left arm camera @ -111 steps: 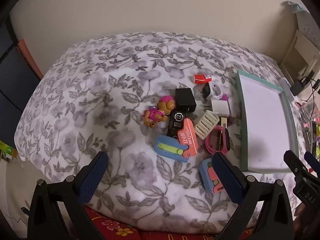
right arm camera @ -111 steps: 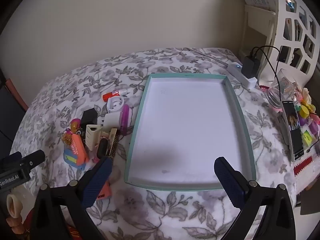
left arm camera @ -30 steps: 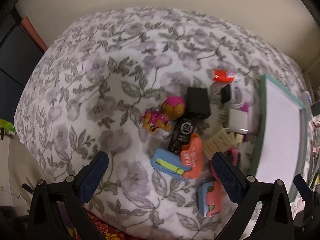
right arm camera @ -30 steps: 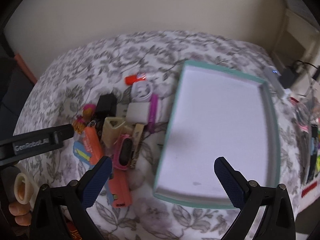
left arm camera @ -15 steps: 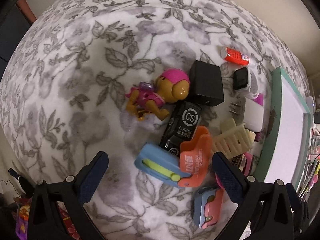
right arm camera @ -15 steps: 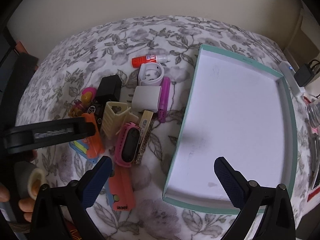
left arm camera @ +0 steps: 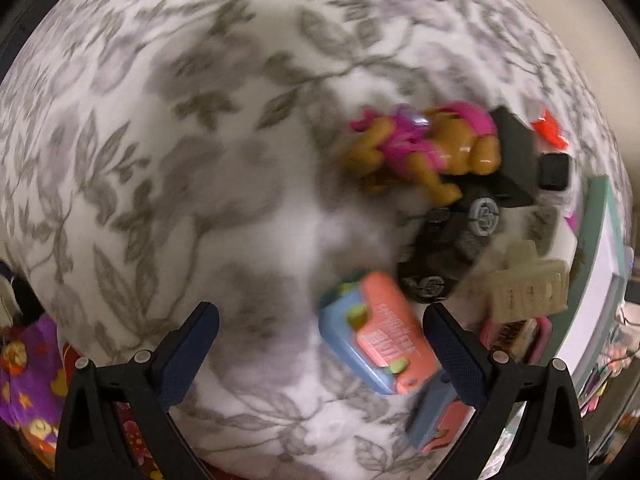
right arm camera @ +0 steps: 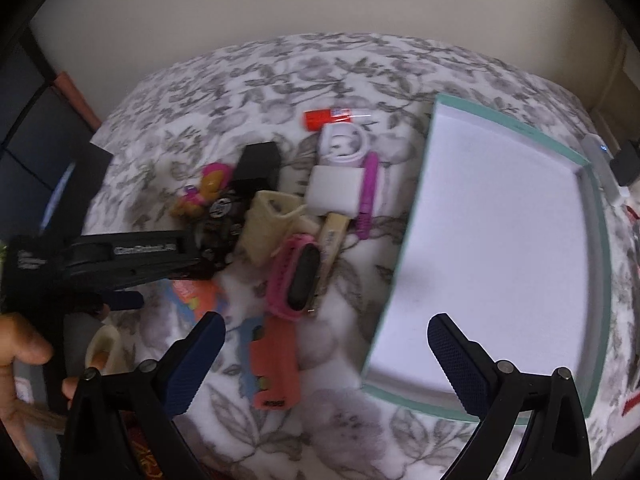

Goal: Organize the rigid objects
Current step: 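Move left gripper to blue-orange carrot toy while right gripper approaches coral-blue block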

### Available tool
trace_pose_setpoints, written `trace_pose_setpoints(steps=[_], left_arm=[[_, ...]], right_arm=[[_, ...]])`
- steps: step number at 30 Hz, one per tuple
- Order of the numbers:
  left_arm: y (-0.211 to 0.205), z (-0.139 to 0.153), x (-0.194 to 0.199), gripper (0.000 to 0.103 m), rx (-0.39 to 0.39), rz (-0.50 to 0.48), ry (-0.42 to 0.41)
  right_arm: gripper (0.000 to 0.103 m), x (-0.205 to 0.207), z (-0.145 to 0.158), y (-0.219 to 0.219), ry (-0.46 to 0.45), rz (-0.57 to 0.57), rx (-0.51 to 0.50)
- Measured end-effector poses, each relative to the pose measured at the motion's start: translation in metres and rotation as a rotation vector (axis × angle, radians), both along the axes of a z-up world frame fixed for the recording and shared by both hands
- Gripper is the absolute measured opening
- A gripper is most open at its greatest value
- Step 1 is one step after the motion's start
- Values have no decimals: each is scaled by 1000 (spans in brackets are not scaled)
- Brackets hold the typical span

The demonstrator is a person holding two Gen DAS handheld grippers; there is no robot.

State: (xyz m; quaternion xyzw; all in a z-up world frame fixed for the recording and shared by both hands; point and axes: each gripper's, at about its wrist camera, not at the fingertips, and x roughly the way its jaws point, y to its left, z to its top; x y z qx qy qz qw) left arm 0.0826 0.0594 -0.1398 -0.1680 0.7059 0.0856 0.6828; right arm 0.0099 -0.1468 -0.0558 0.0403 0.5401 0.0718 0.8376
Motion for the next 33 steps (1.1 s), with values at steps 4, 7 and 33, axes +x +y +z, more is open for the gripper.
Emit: trace_pose_setpoints(steps=[4, 7, 33], left_arm=[[9, -7, -4, 102, -13, 6, 7], [15, -7, -15, 102, 1, -4, -1], [-34, 32, -36, 68, 98, -237, -49]], right_arm=[[92, -1, -4, 13, 15, 52, 14], [87, -3, -10, 23, 36, 93, 17], [69, -5, -55, 52, 167, 159, -95]])
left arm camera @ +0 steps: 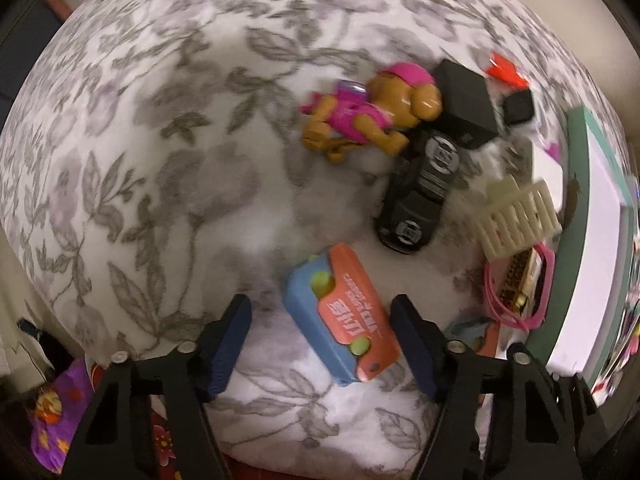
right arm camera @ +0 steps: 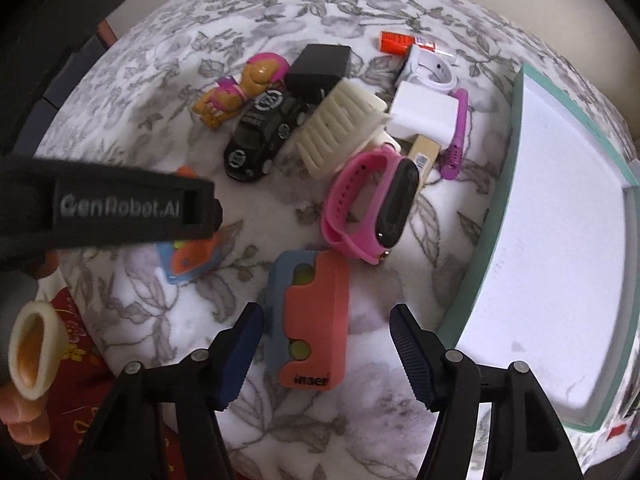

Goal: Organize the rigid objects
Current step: 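Move left gripper to blue-orange carrot toy while right gripper approaches coral-blue block, then close left gripper on blue-orange toy while right gripper grasps coral-blue block, lift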

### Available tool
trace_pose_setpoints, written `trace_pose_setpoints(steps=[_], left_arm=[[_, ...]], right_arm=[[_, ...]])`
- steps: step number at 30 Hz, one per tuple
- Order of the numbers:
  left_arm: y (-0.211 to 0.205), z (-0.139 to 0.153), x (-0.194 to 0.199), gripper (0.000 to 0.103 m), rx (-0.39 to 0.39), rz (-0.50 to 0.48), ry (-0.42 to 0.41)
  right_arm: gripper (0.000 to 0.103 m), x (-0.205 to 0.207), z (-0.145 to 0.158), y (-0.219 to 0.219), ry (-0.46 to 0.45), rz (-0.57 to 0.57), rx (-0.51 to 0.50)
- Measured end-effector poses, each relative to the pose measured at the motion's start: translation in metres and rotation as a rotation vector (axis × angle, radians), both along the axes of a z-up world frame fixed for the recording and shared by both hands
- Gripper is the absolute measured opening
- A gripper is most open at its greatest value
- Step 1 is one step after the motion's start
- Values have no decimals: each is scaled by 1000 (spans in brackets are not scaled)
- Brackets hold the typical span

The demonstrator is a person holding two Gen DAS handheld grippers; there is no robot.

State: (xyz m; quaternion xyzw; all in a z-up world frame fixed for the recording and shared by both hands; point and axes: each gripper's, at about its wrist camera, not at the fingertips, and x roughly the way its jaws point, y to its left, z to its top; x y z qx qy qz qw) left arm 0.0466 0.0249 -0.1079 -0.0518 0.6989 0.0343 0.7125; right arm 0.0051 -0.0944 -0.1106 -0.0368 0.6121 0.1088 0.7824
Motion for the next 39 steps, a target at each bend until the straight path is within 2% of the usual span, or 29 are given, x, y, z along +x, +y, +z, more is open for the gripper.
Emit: trace_pose_setpoints(steps=[2, 3, 8, 16, 19, 24, 30, 39], left_arm=[[-13, -4, 1, 56, 2, -44, 19], [-18, -6, 1, 55, 16, -62, 31], [-40, -5, 1, 55, 77, -130, 15], [-60, -3, -1, 55, 83, -132, 8], [-52, -10, 1, 55, 76, -128, 8], [-46, -11, 1, 54, 75, -132, 8], [-44, -9, 2, 54, 77, -133, 8], [-44, 3, 7, 47, 90, -125, -26]], right_arm=[[69, 0, -1, -1, 8, -6, 15], [69, 0, -1, -2, 10, -8, 15], [69, 1, -5, -3, 20, -12, 19], [69, -2, -12, 2, 23, 10, -34], [69, -4, -13, 7, 23, 13, -50], [59, -4, -13, 10, 23, 18, -81], [45, 1, -11, 2, 31, -17, -63], [45, 9, -11, -12, 56, -60, 0]])
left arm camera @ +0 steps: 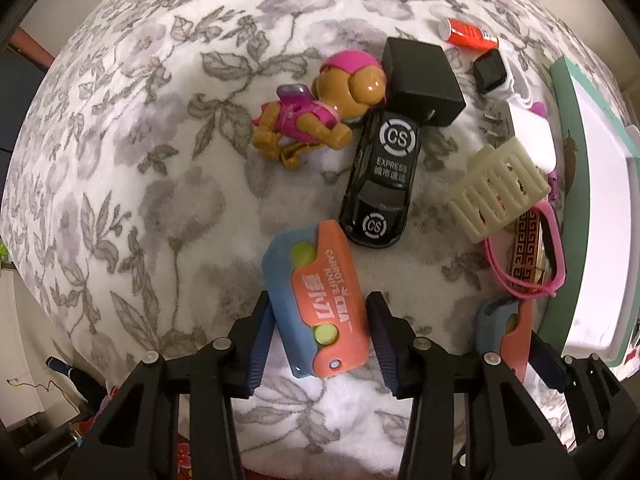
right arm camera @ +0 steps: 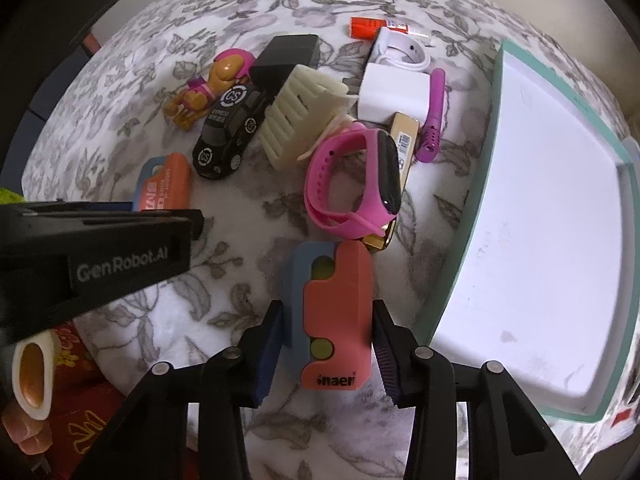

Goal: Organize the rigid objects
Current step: 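Close left gripper on blue-orange toy while right gripper grasps coral-blue block, lift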

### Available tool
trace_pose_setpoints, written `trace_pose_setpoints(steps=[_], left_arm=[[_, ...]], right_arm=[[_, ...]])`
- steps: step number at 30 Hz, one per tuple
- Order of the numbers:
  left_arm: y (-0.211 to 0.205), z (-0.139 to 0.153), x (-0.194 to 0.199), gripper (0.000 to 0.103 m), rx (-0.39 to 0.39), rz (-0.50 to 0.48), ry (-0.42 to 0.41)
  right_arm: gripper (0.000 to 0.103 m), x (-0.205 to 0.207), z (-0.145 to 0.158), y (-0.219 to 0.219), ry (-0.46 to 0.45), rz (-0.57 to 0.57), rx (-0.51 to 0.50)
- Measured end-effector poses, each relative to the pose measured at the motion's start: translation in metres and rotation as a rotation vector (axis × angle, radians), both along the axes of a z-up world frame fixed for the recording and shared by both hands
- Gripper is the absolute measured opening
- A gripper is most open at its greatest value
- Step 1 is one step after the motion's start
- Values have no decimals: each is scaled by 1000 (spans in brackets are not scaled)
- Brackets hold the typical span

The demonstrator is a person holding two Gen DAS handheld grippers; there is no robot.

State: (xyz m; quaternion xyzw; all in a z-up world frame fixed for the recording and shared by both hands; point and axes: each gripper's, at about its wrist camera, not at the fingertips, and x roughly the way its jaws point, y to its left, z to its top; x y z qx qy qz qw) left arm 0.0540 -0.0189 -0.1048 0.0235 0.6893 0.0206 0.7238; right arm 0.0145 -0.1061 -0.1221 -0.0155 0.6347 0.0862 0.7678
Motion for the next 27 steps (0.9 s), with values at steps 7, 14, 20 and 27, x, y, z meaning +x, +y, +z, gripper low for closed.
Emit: trace_pose_setpoints(steps=[7, 14, 20, 27], left_arm=[[7, 23, 5, 44, -29, 24, -79], [10, 47, 8, 36, -49, 24, -158], [14, 52, 11, 23, -71, 31, -169], [18, 46, 12, 23, -97, 58, -152]], right_arm=[[45, 6, 6, -21, 13, -37, 98], [45, 0, 31, -41, -8, -63, 160], [45, -3, 54, -49, -41, -67, 176], [45, -3, 54, -53, -44, -72, 146]])
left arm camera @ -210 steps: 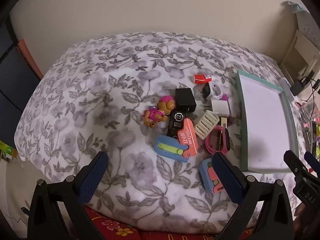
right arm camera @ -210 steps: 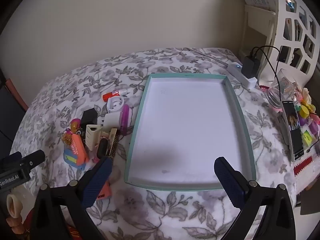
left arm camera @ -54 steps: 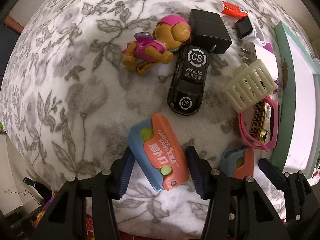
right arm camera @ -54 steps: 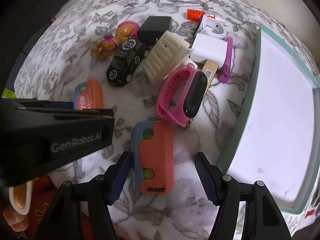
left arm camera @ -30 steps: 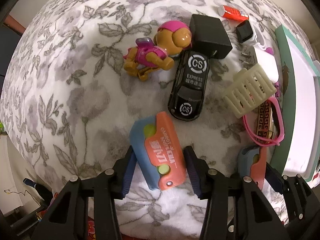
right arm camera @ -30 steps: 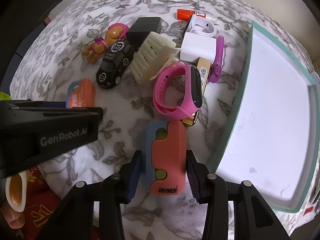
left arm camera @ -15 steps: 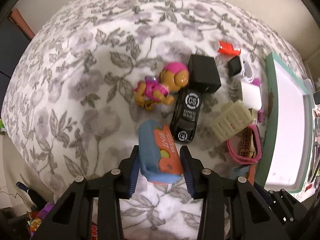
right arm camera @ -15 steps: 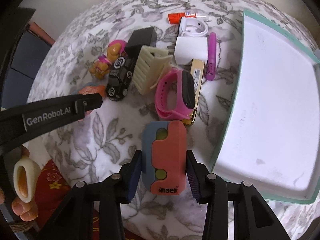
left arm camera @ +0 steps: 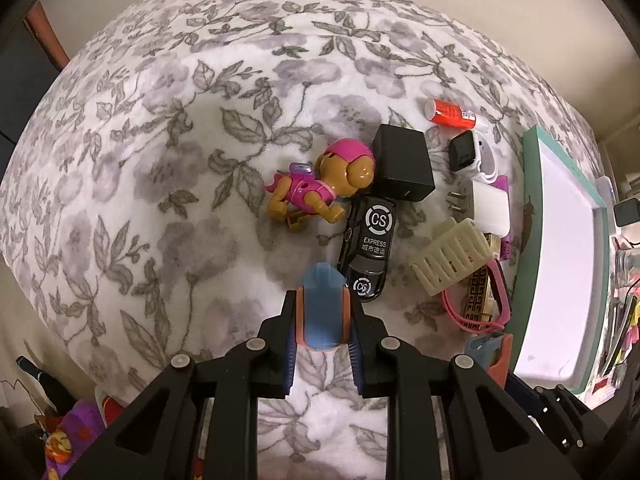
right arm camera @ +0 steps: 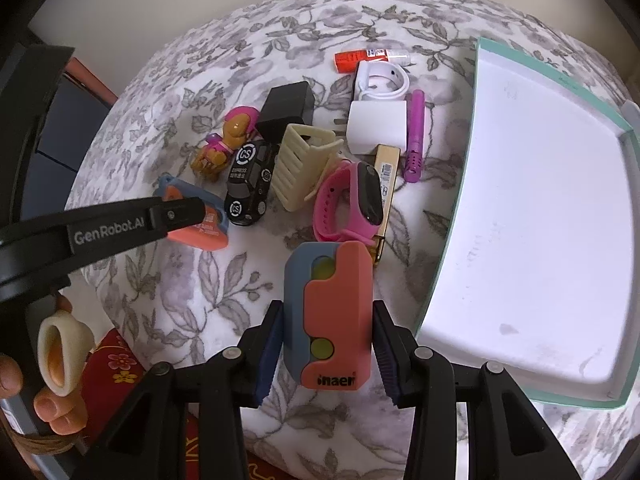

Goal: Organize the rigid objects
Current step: 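Close left gripper on blue-orange toy while right gripper grasps coral-blue block, lift, then carry both toys into the teal-rimmed tray and open both grippers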

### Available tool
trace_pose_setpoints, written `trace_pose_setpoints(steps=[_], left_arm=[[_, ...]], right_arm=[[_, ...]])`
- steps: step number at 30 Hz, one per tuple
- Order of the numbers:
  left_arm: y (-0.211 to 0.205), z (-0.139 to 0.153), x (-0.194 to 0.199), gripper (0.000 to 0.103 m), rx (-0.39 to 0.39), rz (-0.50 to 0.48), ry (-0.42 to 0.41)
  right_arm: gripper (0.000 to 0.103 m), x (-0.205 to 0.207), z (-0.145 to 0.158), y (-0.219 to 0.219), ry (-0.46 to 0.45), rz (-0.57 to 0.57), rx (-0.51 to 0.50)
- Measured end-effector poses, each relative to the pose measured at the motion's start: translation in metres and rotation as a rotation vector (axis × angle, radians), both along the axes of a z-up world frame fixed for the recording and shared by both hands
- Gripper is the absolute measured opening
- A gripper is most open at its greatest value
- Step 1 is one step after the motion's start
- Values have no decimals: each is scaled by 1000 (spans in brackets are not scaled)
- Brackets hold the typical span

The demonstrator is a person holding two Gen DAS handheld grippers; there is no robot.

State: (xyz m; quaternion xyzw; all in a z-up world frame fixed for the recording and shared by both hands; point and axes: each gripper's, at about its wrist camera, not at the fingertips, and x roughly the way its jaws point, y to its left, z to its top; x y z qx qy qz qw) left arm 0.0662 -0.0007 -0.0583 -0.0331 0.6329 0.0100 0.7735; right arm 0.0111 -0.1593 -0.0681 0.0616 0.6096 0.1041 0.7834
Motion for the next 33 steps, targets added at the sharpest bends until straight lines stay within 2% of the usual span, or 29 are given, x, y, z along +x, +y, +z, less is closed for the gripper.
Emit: trace_pose_setpoints(steps=[7, 19, 24, 33], left_arm=[[3, -16, 6, 23, -2, 4, 49], [4, -22, 15, 22, 16, -1, 32], [0, -6, 12, 22, 17, 1, -4], [-16, 33, 2, 22, -51, -61, -132]], right_arm=[[45, 1, -8, 4, 8, -8, 0], [45, -1, -6, 3, 6, -21, 3], [45, -3, 8, -1, -34, -28, 47], [45, -1, 29, -21, -98, -89, 60]])
